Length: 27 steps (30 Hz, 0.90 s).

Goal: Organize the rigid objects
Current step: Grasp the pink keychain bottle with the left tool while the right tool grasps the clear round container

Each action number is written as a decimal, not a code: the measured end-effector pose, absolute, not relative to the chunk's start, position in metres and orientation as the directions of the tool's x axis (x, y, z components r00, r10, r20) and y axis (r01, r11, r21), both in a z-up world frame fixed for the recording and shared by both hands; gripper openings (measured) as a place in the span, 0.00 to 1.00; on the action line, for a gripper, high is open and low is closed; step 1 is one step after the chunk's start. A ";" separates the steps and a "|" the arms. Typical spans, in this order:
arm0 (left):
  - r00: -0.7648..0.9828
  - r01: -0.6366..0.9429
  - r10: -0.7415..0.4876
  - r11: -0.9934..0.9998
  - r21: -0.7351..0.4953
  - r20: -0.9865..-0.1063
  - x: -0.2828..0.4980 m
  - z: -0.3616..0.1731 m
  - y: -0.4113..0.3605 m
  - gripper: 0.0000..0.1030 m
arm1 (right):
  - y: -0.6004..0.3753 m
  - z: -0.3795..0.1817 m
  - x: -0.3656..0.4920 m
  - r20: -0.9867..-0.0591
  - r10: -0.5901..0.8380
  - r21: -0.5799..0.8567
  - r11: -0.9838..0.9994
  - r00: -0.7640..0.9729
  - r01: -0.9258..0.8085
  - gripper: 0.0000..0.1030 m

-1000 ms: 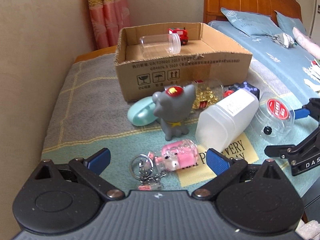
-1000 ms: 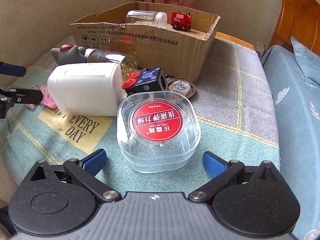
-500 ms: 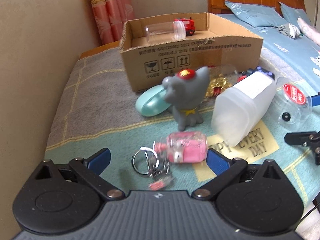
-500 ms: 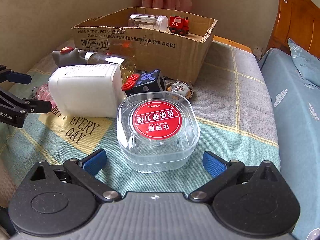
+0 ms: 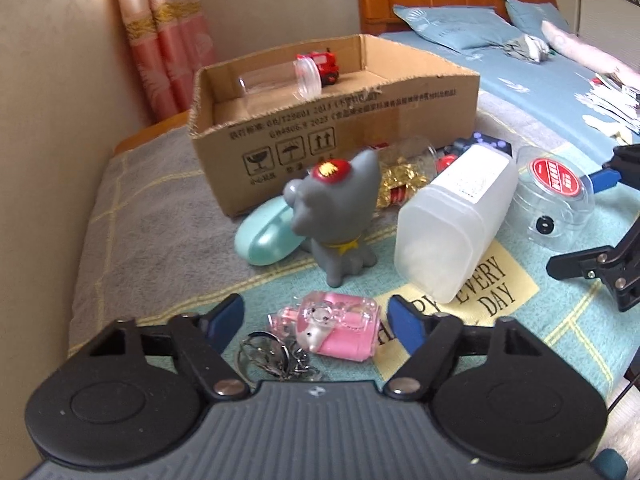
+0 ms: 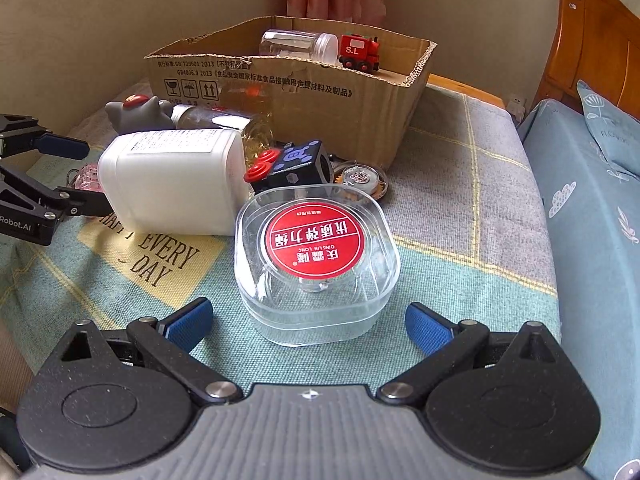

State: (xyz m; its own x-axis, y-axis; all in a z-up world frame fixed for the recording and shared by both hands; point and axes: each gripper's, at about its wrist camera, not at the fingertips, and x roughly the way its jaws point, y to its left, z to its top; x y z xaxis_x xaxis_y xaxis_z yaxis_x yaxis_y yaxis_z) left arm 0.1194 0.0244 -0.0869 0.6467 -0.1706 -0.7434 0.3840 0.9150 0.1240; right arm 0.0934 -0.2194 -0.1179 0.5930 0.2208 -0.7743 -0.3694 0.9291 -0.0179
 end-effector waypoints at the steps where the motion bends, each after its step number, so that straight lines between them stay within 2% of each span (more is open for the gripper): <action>1: 0.639 0.390 -0.178 0.913 0.116 -0.748 0.120 -0.088 0.025 0.64 | -0.219 -0.118 0.093 -0.774 0.221 -0.018 0.929 0.593 -0.369 1.00; 5: 0.624 0.411 -0.212 0.907 0.086 -0.752 0.120 -0.084 0.027 0.57 | -0.219 -0.118 0.094 -0.775 0.220 -0.018 0.929 0.592 -0.369 1.00; 15: 0.614 0.452 -0.244 0.888 0.081 -0.751 0.112 -0.082 0.024 0.57 | -0.220 -0.119 0.093 -0.773 0.220 -0.018 0.930 0.596 -0.367 1.00; 21: 0.562 0.499 -0.297 0.866 0.029 -0.772 0.116 -0.084 0.022 0.57 | -0.220 -0.118 0.093 -0.772 0.219 -0.018 0.931 0.597 -0.364 1.00; 22: 0.562 0.487 -0.287 0.873 0.030 -0.776 0.117 -0.087 0.022 0.61 | -0.220 -0.118 0.093 -0.772 0.218 -0.018 0.932 0.597 -0.363 1.00; 25: 0.555 0.460 -0.314 0.887 -0.031 -0.770 0.122 -0.087 0.027 0.56 | -0.219 -0.118 0.093 -0.774 0.214 -0.019 0.933 0.596 -0.359 1.00; 27: 0.557 0.440 -0.309 0.897 -0.041 -0.771 0.121 -0.087 0.027 0.56 | -0.218 -0.118 0.094 -0.776 0.212 -0.019 0.934 0.595 -0.357 1.00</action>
State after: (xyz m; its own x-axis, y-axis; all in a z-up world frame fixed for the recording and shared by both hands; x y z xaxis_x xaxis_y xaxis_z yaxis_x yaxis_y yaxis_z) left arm 0.1208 0.0266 -0.0870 0.5569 -0.3087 -0.7711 0.4402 0.8970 -0.0412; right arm 0.0938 -0.2184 -0.1176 0.5947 0.2118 -0.7756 -0.3573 0.9338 -0.0189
